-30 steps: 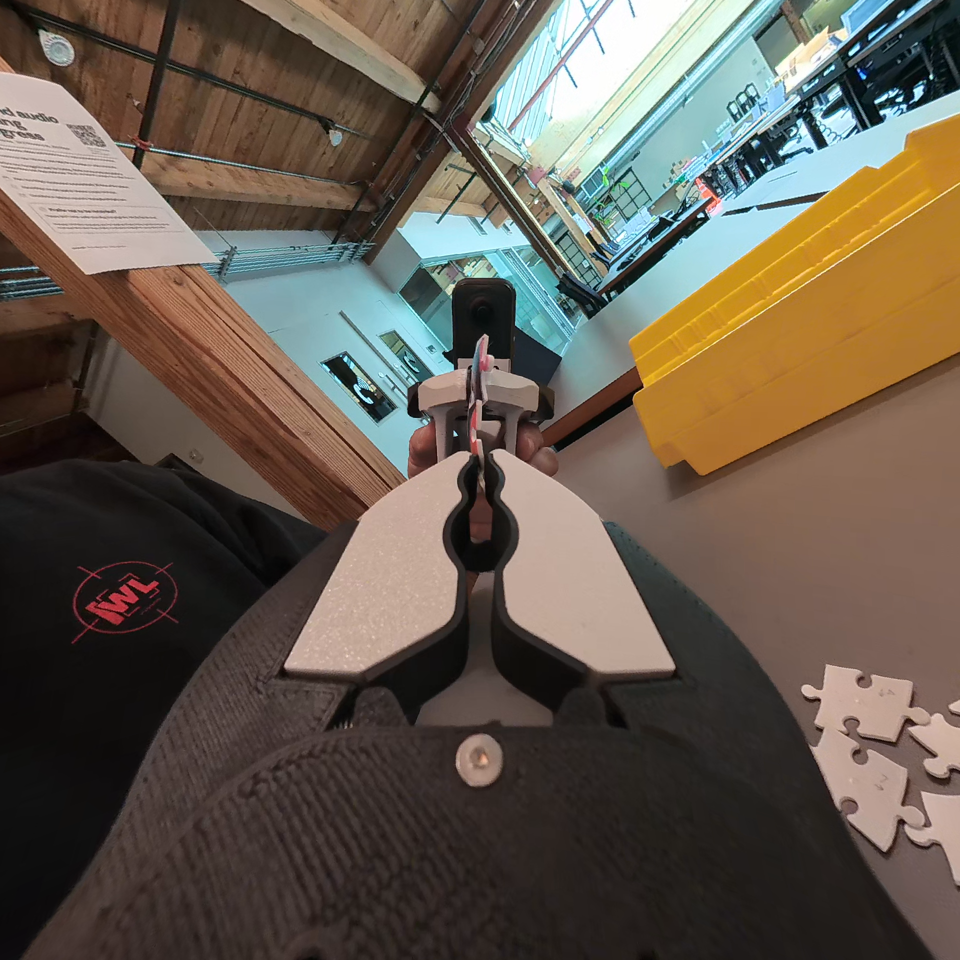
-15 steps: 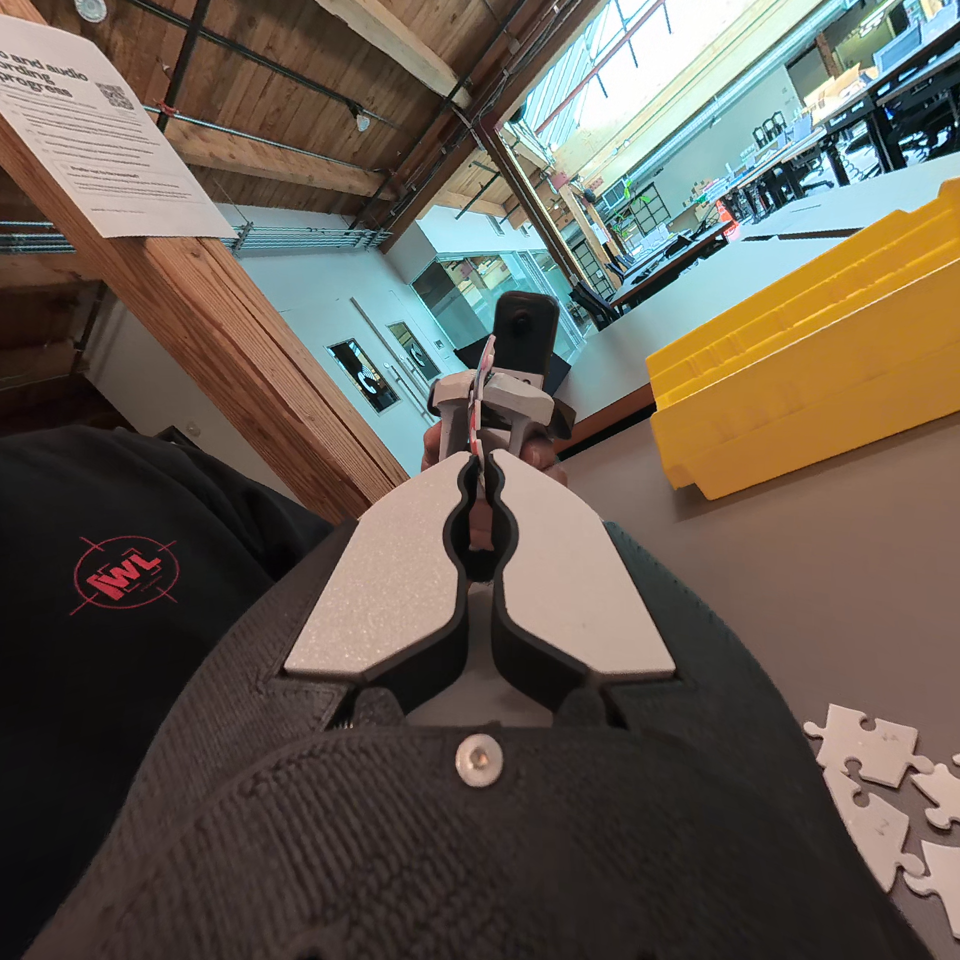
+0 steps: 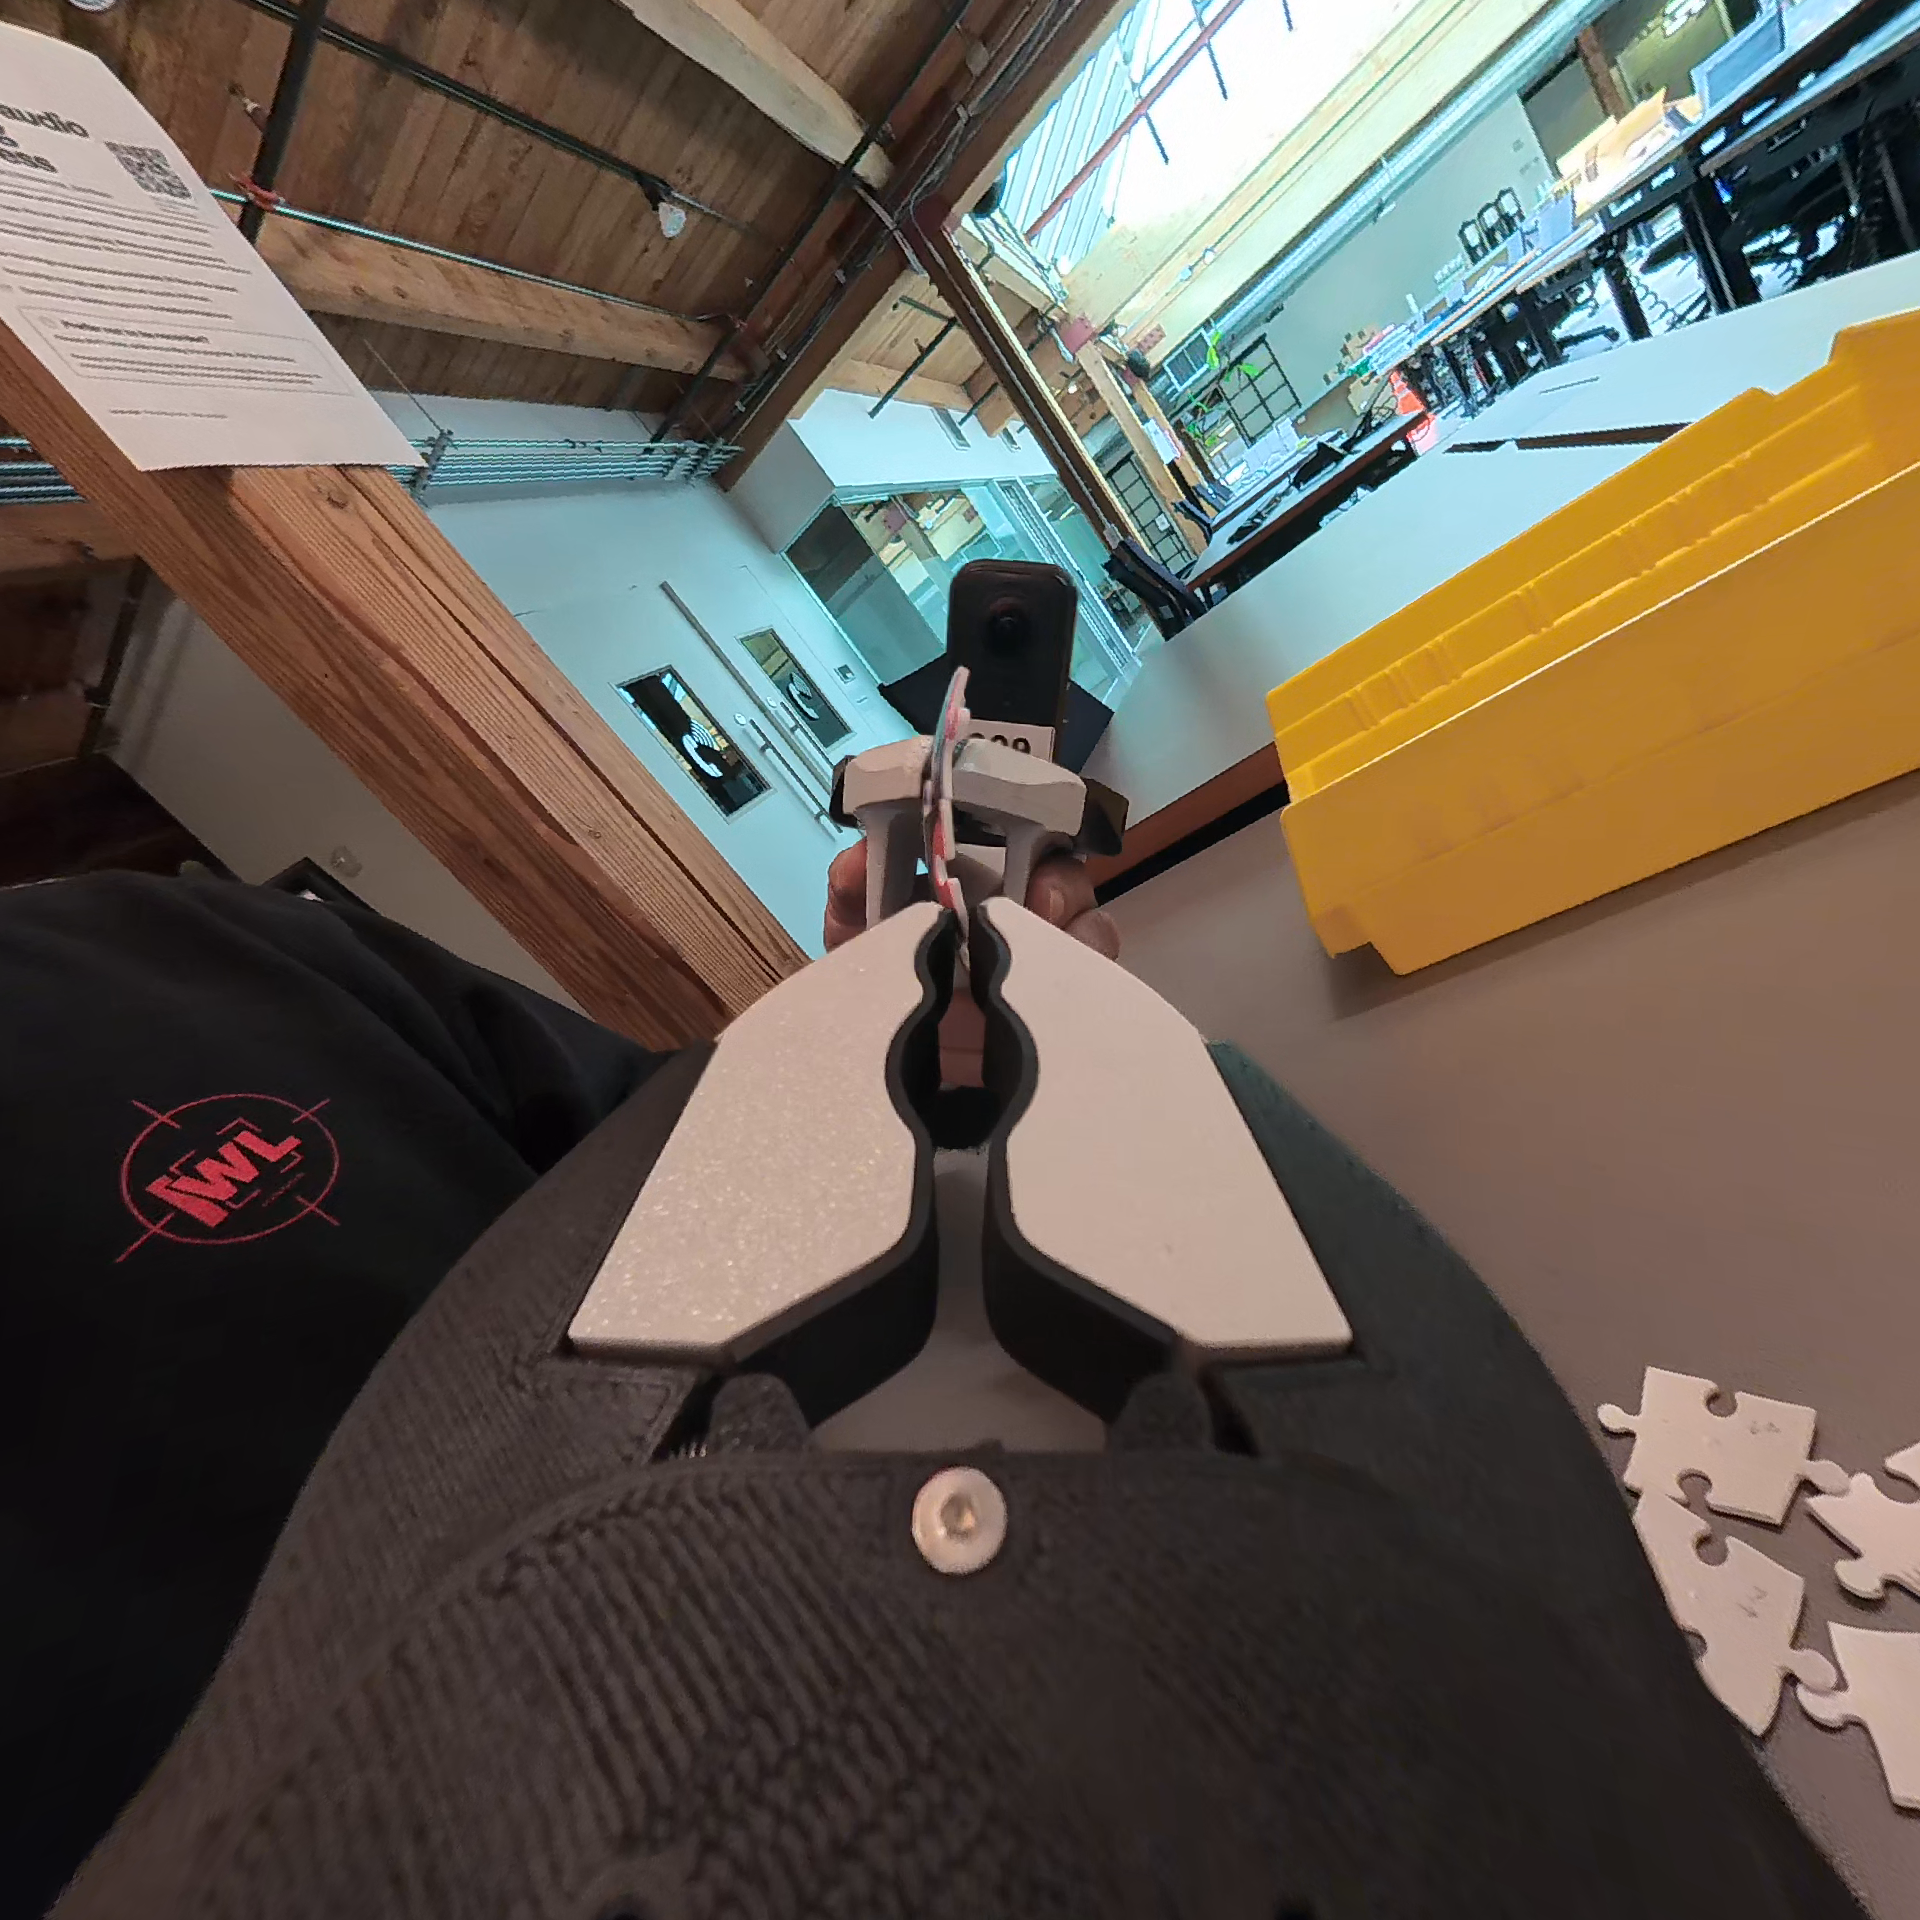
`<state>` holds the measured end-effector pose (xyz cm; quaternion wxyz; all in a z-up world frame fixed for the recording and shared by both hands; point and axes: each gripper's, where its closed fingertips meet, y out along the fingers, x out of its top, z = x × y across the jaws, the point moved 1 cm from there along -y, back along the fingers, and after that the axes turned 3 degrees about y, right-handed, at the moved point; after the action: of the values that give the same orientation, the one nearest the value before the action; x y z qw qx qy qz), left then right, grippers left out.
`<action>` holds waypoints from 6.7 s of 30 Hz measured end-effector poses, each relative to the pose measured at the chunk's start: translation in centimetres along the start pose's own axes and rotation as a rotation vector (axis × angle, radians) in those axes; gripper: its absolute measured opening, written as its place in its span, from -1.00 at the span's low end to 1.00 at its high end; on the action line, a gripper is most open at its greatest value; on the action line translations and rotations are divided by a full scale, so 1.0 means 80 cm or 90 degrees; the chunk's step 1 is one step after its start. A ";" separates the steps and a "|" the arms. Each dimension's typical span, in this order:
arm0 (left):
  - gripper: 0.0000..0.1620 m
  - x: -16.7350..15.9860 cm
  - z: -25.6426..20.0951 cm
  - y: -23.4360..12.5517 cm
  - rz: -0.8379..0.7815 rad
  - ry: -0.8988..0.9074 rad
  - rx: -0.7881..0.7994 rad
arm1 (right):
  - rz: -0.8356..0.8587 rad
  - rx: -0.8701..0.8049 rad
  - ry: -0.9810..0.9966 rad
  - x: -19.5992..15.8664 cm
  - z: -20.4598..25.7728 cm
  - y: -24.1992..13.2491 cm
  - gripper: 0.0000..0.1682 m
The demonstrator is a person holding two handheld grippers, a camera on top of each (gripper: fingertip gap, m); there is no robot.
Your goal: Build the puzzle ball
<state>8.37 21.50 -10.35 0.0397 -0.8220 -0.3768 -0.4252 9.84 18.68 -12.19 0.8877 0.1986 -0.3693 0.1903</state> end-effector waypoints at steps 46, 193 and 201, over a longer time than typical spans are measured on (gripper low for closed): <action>-0.98 0.005 -0.018 -0.002 -0.008 0.021 -0.044 | 0.011 0.001 -0.050 0.005 0.023 0.007 -0.97; -0.99 -0.019 -0.026 0.015 0.101 0.080 -0.008 | 0.045 0.002 -0.152 -0.003 0.037 0.002 -0.72; -0.98 -0.018 -0.024 0.015 0.076 -0.019 -0.034 | 0.028 0.011 -0.133 -0.001 0.038 0.003 -0.84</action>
<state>7.35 19.00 -9.87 0.0374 -0.8501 -0.3163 -0.4193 7.94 17.42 -10.21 0.8381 0.2168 -0.4625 0.1913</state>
